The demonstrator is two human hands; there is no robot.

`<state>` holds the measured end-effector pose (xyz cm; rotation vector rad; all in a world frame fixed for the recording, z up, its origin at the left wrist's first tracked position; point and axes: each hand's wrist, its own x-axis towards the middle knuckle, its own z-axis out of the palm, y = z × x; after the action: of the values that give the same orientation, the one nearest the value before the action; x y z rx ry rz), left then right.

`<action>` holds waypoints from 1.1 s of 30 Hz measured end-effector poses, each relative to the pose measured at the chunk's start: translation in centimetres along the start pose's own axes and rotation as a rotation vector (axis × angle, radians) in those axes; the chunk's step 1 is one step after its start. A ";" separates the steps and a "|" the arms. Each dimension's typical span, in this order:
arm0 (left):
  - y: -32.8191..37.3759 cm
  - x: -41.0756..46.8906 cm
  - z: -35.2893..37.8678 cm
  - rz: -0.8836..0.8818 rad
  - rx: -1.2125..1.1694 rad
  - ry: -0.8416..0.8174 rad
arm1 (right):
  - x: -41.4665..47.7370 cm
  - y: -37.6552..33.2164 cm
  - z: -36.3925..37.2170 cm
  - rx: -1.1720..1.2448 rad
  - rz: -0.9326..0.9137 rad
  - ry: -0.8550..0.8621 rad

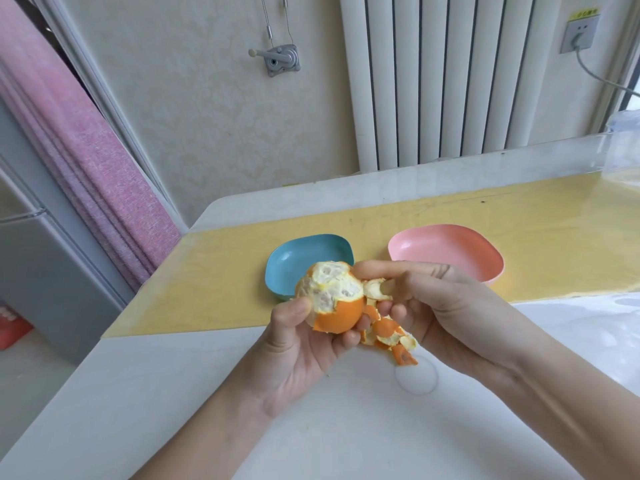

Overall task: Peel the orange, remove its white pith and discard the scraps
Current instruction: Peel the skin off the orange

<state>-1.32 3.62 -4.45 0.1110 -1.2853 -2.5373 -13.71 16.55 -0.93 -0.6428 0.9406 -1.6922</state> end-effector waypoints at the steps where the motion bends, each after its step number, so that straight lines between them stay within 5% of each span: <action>1: 0.0 0.0 -0.1 -0.003 -0.006 -0.001 | 0.1 0.1 -0.1 0.032 0.013 0.002; 17: 0.8 0.2 -0.9 -0.088 -0.310 -0.237 | 0.5 -0.3 -1.2 0.409 -0.028 -0.046; 22: 0.8 0.4 -1.4 -0.170 -0.333 -0.263 | 0.4 -0.6 -1.0 -0.439 -0.184 0.178; 26: 0.2 0.3 -1.2 -0.139 -0.199 -0.049 | 1.1 1.7 -1.8 -1.197 -0.323 0.261; 29: 0.1 0.3 -0.6 -0.102 -0.082 0.089 | 1.5 2.6 -2.4 -1.387 -0.429 0.232; 33: 0.4 0.4 -0.4 -0.106 -0.056 0.200 | 1.7 2.3 -2.6 -1.345 -0.556 0.265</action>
<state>-1.59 3.01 -4.34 0.4202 -1.1587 -2.5699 -15.11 15.33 -4.32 -1.6799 2.2635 -1.4066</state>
